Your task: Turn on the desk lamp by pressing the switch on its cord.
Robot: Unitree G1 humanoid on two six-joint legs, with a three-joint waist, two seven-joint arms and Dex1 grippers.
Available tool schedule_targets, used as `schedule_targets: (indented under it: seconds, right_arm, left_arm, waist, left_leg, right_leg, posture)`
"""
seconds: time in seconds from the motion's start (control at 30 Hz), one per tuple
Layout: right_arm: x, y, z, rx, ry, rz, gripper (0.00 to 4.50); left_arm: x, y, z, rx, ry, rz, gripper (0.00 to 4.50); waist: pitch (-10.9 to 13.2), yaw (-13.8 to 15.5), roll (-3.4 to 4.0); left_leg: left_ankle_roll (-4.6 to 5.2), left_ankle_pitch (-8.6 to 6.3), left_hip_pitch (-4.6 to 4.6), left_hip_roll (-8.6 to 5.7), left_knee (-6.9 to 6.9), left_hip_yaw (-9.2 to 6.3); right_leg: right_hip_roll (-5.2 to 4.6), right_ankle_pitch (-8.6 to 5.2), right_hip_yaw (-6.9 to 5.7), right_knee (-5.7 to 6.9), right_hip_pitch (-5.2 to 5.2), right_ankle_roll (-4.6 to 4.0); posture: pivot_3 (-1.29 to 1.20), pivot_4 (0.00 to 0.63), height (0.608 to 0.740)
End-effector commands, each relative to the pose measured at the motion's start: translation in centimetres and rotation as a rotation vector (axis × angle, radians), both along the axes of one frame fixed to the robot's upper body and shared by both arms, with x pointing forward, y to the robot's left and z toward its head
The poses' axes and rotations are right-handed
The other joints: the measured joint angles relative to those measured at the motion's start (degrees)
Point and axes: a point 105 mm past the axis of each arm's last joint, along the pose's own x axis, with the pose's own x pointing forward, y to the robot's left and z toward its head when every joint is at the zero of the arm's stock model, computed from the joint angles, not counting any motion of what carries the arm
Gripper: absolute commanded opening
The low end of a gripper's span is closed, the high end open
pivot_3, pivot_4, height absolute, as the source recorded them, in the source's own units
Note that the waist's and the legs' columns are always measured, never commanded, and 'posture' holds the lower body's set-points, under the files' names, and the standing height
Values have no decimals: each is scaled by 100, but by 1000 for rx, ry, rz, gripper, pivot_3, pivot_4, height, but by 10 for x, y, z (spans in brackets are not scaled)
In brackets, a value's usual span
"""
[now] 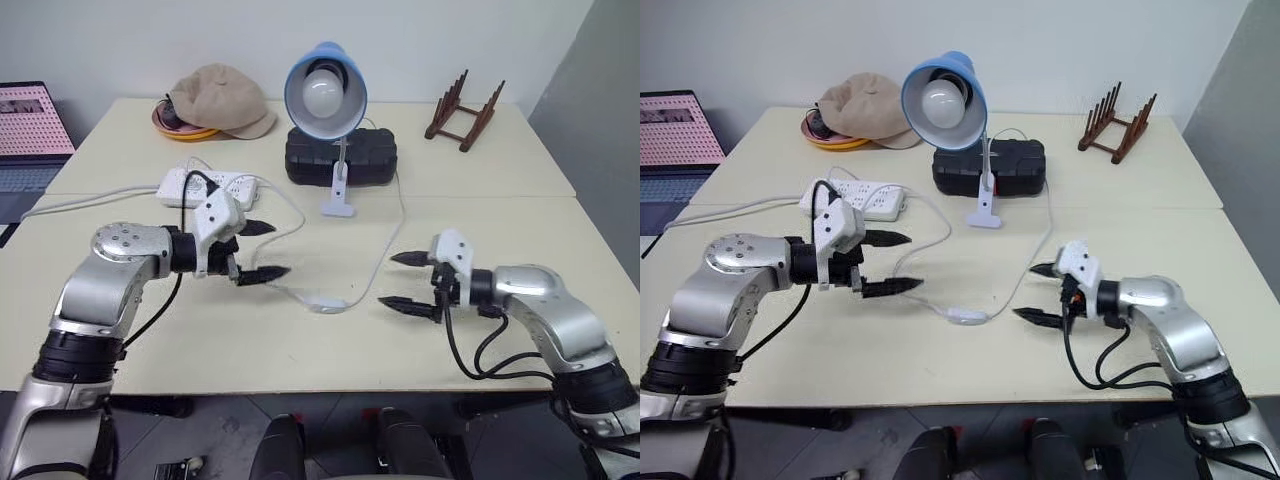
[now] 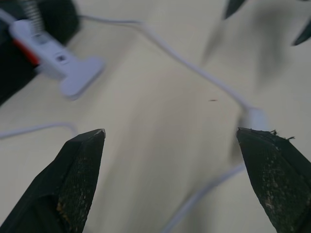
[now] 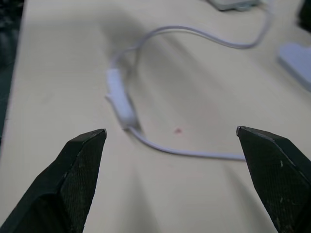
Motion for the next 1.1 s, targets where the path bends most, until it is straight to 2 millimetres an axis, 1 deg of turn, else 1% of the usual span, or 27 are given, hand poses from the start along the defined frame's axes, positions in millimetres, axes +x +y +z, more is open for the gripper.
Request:
schedule_targets:
  seconds: [0.03, 0.1, 0.17, 0.3, 0.37, 0.43, 0.47, 0.5, 0.67, 0.73, 0.77, 0.8, 0.87, 0.9, 0.93, 1.0, 1.03, 1.1]
  right_arm:
    - [0, 25, -11, -21, 1, 97, 4494]
    - [9, 36, -11, -17, -30, 102, 4494]
    - [15, 41, -13, -37, -70, 112, 4494]
    - [18, 53, -13, 4, -45, 129, 4494]
    - [17, 55, -14, 8, -34, 135, 4494]
    - [10, 59, -20, -11, -16, 183, 4494]
    - [6, 60, -24, -26, -8, 205, 4494]
    - [5, 60, -28, -38, 0, 213, 4494]
    - [8, 60, -33, -46, 4, 208, 4494]
    - [10, 61, -33, -39, 1, 202, 4494]
    - [12, 60, -33, -39, -6, 197, 4108]
    - [13, 59, -33, -45, -13, 193, 3982]
    - [15, 58, -35, -58, -24, 193, 3439]
    - [16, 57, -34, -48, -20, 183, 3310]
    - [17, 57, -33, -39, -17, 176, 2987]
    - [17, 56, -31, -34, -19, 178, 2690]
    - [17, 55, -32, -38, -21, 180, 2370]
    - [18, 54, -33, -47, -29, 177, 1984]
  left_arm:
    - [-18, -1, -10, 130, -12, -142, 4500]
    - [-18, 2, -17, 192, -69, -174, 4500]
    - [-19, 3, -22, 223, -93, -204, 4500]
    - [-15, -2, -20, 189, -106, -205, 4500]
    - [-16, -2, -21, 191, -107, -211, 4500]
    - [-19, -1, -24, 198, -105, -221, 4500]
    - [-21, 0, -25, 200, -105, -219, 4500]
    - [-21, 1, -26, 199, -104, -214, 4500]
    - [-24, -1, -27, 199, -102, -230, 4500]
    - [-26, -2, -27, 192, -96, -232, 4500]
    - [-26, -2, -26, 190, -98, -233, 4500]
    - [-25, -3, -26, 190, -101, -233, 4500]
    - [-24, -4, -27, 191, -104, -233, 4500]
    - [-24, -3, -27, 194, -104, -237, 4500]
    - [-24, -3, -27, 197, -104, -240, 4500]
    - [-24, -3, -26, 196, -104, -244, 4500]
    - [-23, -4, -25, 192, -104, -243, 4500]
    - [-23, -5, -25, 188, -104, -241, 4500]
  waist:
    - [4, -19, 7]
    - [7, -34, 5]
    - [9, -41, 6]
    - [9, 8, 6]
    - [9, 16, 6]
    - [10, 16, 7]
    - [10, 16, 7]
    - [10, 15, 7]
    - [10, 14, 8]
    - [10, 13, 8]
    - [10, 13, 8]
    - [10, 13, 8]
    - [10, 13, 8]
    - [10, 14, 8]
    - [10, 14, 8]
    - [10, 14, 8]
    - [10, 14, 8]
    - [10, 13, 8]
  left_leg:
    - [0, 0, 1, 0, 0, 0]
    - [0, 0, 0, 0, 2, 0]
    - [0, 0, -1, 0, 4, 1]
    - [0, 0, -3, 0, 5, 1]
    - [0, 0, -4, 0, 4, 1]
    - [0, 0, -7, 0, 4, 1]
    - [0, 0, -7, 0, 4, 1]
    - [0, 0, -6, 0, 4, 1]
    - [1, 0, -3, 3, 5, 0]
    - [0, 1, -3, 3, 6, 0]
    - [0, 1, -3, 3, 9, 0]
    - [1, 1, -3, 3, 9, 0]
    - [1, 1, -2, 3, 10, 0]
    - [1, 1, -3, 3, 9, 0]
    - [0, 1, -3, 3, 10, 0]
    - [1, 1, -3, 3, 10, 0]
    - [0, 1, -3, 3, 10, 0]
    - [1, 1, -3, 3, 10, 0]
  right_leg:
    - [0, -1, 0, 0, 0, -2]
    - [0, -1, -1, 3, 0, -2]
    - [1, -1, 2, 5, -2, -2]
    - [1, -1, 0, 10, -5, -2]
    - [1, -1, 0, 10, -5, -1]
    - [2, 0, 0, 11, -6, 1]
    - [2, 11, 1, 11, -7, 21]
    - [2, 11, 1, 11, -7, 22]
    - [6, 8, 1, 22, -11, 16]
    - [6, -3, 1, 23, -10, -3]
    - [6, -2, 3, 23, -9, -3]
    - [6, -2, 2, 24, -9, -3]
    - [6, -2, 2, 26, -9, -3]
    - [7, -2, 2, 26, -9, -2]
    - [7, -2, 2, 26, -9, -2]
    - [7, -2, 2, 25, -9, -2]
    - [7, -1, 2, 26, -9, -1]
    - [7, 2, 2, 26, -9, 5]
  posture:
    - [0, 150, 740]
    - [0, 150, 740]
    - [0, 150, 740]
    - [0, 150, 740]
    - [0, 150, 740]
    - [0, 150, 740]
    - [0, 150, 740]
    - [0, 150, 740]
    - [0, 150, 740]
    - [0, 150, 740]
    - [0, 150, 740]
    - [0, 150, 740]
    - [0, 150, 740]
    - [0, 150, 740]
    - [0, 150, 740]
    - [0, 150, 740]
    - [0, 150, 740]
    - [0, 150, 740]
